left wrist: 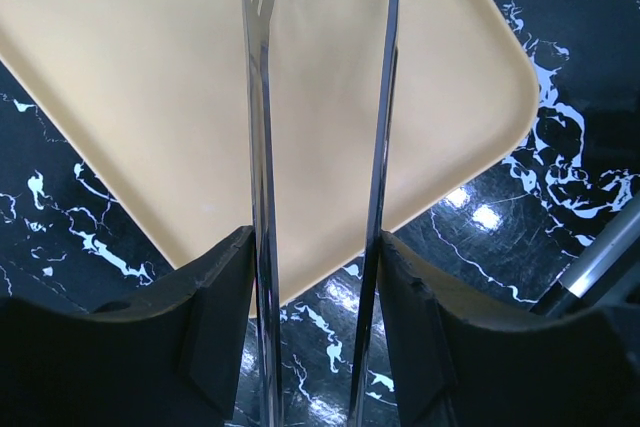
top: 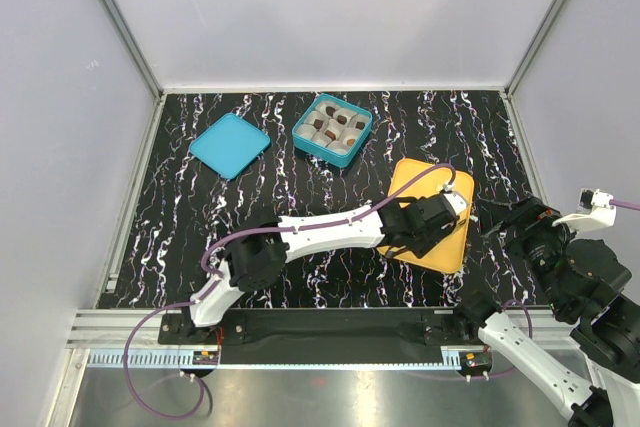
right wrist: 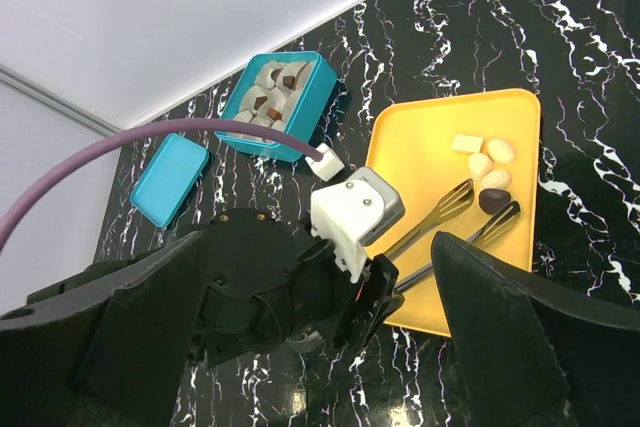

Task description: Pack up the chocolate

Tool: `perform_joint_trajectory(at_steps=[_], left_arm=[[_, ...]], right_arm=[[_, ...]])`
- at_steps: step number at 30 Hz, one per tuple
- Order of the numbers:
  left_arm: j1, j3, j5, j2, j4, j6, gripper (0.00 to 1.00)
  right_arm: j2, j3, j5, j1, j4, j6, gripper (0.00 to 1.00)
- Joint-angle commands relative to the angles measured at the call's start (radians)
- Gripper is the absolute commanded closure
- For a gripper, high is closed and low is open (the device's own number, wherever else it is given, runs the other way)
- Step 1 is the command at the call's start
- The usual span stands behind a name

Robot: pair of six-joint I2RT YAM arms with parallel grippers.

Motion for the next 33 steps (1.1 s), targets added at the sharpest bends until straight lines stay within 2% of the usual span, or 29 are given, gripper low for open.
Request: perform_joint_trajectory(at_steps=[1, 12, 19, 33], left_arm=[[-0.004, 0.045, -0.017, 0.016, 0.047, 0.001, 0.47], [-0.002, 0.055, -0.035, 0.050, 0.023, 0.000, 0.53], [-0.002, 0.040, -0.043, -0.010, 0.001, 0.001, 0.58], [-0.004, 0.037, -0.115, -0.116, -0.077, -0.002, 0.61]], right_arm=[[-0.006, 0.012, 0.008, 0.006, 0.017, 0.009, 0.00], [-0.002, 0.010, 0.010, 0.006, 0.022, 0.006, 0.00], [0.004, 0.018, 0.000, 0.004, 0.027, 0.003, 0.00], [-0.005, 0.023, -0.012, 0.004, 0.022, 0.015, 0.00]])
